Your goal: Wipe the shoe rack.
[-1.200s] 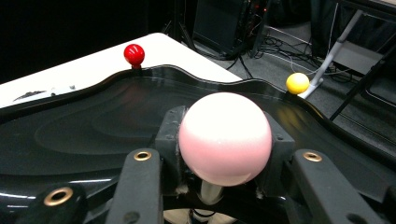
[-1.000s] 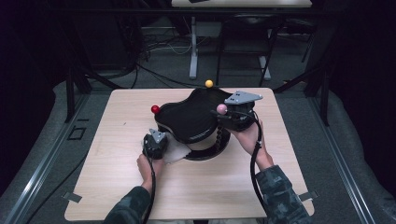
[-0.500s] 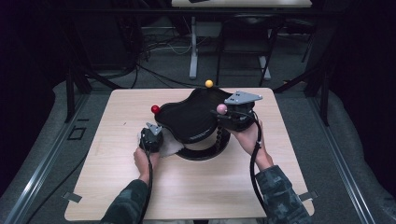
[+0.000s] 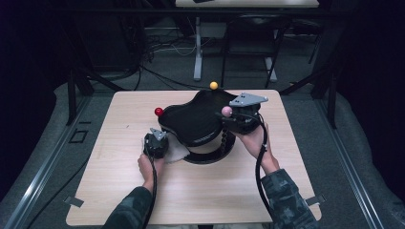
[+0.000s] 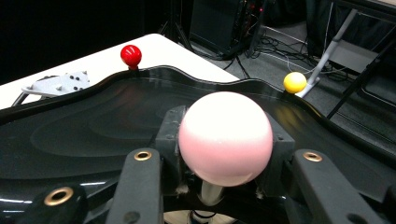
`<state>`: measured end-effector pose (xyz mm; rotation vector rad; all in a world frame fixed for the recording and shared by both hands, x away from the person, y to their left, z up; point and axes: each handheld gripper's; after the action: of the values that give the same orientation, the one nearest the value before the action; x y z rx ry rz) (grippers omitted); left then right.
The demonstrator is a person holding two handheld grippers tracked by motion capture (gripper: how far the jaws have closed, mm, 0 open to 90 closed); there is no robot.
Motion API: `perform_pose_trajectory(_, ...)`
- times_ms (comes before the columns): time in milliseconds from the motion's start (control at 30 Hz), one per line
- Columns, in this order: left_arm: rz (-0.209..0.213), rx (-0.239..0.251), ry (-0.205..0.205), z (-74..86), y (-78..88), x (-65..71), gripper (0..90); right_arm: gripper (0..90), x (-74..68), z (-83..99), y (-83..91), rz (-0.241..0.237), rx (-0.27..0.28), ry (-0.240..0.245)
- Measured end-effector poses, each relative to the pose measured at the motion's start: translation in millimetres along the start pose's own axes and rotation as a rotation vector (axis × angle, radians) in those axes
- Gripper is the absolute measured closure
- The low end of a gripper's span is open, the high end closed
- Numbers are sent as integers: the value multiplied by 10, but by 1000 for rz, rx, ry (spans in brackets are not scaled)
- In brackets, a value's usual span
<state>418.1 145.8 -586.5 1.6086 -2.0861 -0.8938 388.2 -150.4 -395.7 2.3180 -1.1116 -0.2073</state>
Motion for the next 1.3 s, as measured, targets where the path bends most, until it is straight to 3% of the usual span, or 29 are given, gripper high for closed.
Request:
perform_pose_trajectory(600, 44, 10, -45, 139, 177, 217, 834, 601, -6, -3, -2, 5, -3, -4)
perform_pose_trajectory(967, 71, 17, -39, 196, 254, 311, 834, 602, -8, -3, -3, 5, -3, -7)
perform_pose_trajectory(1300, 74, 22, -81, 218, 332, 437, 834, 601, -8, -6, -3, 7, -7, -8)
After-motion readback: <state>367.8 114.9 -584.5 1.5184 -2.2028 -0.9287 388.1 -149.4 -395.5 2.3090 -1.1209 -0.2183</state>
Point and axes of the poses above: each handheld gripper's, and its own axes: y roughly backward along the jaws, z roughly out of its underside, x roughly to its right, and after that the axes turned 5 degrees about -x, right-handed
